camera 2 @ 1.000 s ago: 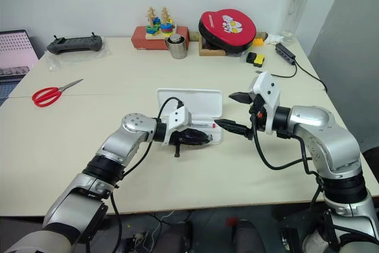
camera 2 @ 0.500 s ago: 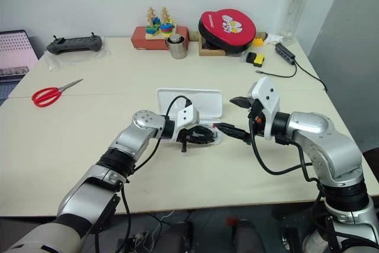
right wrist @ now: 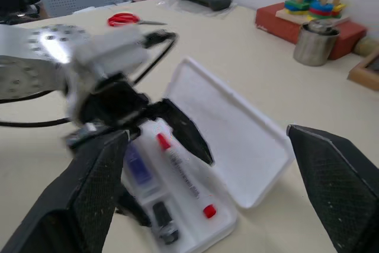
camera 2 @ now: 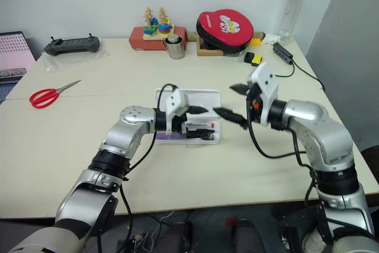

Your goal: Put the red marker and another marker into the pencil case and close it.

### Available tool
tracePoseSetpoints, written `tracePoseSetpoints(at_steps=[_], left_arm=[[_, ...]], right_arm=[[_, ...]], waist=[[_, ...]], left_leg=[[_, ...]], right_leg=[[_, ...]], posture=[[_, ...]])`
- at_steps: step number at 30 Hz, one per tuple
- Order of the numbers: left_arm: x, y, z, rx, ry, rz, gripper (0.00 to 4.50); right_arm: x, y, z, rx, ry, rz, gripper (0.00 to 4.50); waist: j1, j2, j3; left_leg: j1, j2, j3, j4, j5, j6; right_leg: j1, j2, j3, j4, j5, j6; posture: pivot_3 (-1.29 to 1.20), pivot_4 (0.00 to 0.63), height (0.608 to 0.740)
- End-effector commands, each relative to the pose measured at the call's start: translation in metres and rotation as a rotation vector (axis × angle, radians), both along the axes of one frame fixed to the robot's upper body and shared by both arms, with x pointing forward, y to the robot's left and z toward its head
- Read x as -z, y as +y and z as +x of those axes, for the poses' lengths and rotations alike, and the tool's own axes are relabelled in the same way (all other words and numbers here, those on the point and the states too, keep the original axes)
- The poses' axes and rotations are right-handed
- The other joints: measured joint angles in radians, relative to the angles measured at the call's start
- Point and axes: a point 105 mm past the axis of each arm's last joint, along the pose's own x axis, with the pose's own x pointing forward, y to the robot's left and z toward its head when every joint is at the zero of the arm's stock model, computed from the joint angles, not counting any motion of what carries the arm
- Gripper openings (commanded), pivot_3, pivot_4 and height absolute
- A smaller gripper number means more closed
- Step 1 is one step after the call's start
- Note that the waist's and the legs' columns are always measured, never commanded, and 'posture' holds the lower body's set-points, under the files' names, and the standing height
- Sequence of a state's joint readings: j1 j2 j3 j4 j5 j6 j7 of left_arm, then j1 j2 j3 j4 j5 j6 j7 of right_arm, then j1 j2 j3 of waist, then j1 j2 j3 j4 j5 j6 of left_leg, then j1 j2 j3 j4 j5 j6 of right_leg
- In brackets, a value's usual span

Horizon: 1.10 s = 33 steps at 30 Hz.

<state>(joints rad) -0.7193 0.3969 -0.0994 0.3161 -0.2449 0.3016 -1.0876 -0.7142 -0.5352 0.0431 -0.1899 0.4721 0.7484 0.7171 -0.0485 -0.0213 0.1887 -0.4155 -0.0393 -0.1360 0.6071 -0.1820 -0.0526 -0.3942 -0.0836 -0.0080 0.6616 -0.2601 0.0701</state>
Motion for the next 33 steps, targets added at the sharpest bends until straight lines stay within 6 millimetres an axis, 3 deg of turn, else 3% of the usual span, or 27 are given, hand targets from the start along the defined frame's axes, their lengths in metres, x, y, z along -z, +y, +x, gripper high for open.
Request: tracePoseSetpoints(at_steps=[1,5,9,14,17,24,29,33], left_arm=[[-0.034,0.036,-0.013,-0.164,-0.036,-0.178,4.50],[-0.047,0.075,-0.026,-0.364,-0.031,-0.341,4.50],[-0.062,0.090,-0.037,-0.445,-0.056,-0.466,4.50],[-0.064,0.095,-0.049,-0.481,-0.054,-0.520,4.50],[-0.055,0.096,-0.057,-0.493,-0.035,-0.492,4.50],[-0.051,0.102,-0.067,-0.487,-0.019,-0.451,4.50],[-0.049,0.103,-0.073,-0.444,0.017,-0.406,4.50],[-0.038,0.104,-0.081,-0.408,0.061,-0.326,4.50]], right_arm=[[-0.015,0.004,0.024,0.037,-0.050,0.007,3.38],[-0.017,0.014,0.071,0.138,-0.041,-0.007,2.39],[-0.002,0.024,0.103,0.227,-0.032,-0.079,1.36],[0.025,0.030,0.118,0.264,-0.007,-0.163,0.11],[0.041,0.037,0.117,0.232,0.034,-0.192,0.04],[0.046,0.062,0.095,-0.022,0.059,-0.225,0.04],[0.051,0.078,0.067,-0.237,0.036,-0.260,0.04],[0.075,0.088,0.046,-0.321,0.047,-0.327,0.04]], waist=[[-0.010,0.000,0.000],[-0.017,0.001,0.000],[0.000,0.000,0.000],[0.016,0.000,0.000],[0.013,0.001,0.000],[-0.006,0.001,0.000],[-0.014,0.001,0.000],[-0.011,0.001,0.000]], left_leg=[[0.000,0.000,0.000,0.000,0.000,0.000],[0.001,0.000,0.000,-0.001,0.000,0.000],[0.001,0.000,0.000,0.000,0.000,0.000],[0.001,-0.001,0.000,0.000,0.000,-0.001],[0.001,-0.001,0.001,0.000,0.000,-0.001],[0.003,0.000,0.001,-0.001,0.000,-0.001],[0.010,0.002,0.001,-0.004,0.000,-0.001],[0.010,0.002,0.000,-0.005,0.000,-0.001]], right_leg=[[0.000,0.000,0.000,0.000,0.000,0.000],[-0.001,0.000,0.001,0.001,0.002,-0.003],[0.000,0.001,0.001,0.001,0.003,-0.005],[0.002,0.000,0.001,-0.001,0.003,-0.005],[0.002,0.000,0.002,-0.002,0.004,-0.005],[0.002,0.002,0.002,0.000,0.003,-0.006],[0.006,0.004,0.003,0.001,0.001,-0.005],[0.005,0.004,0.003,0.001,0.002,-0.008]], posture=[[0.00,0.150,0.740],[0.00,0.150,0.740],[0.00,0.150,0.740],[0.00,0.150,0.740],[0.00,0.150,0.740],[0.00,0.150,0.740],[0.00,0.150,0.740],[0.00,0.150,0.740]])
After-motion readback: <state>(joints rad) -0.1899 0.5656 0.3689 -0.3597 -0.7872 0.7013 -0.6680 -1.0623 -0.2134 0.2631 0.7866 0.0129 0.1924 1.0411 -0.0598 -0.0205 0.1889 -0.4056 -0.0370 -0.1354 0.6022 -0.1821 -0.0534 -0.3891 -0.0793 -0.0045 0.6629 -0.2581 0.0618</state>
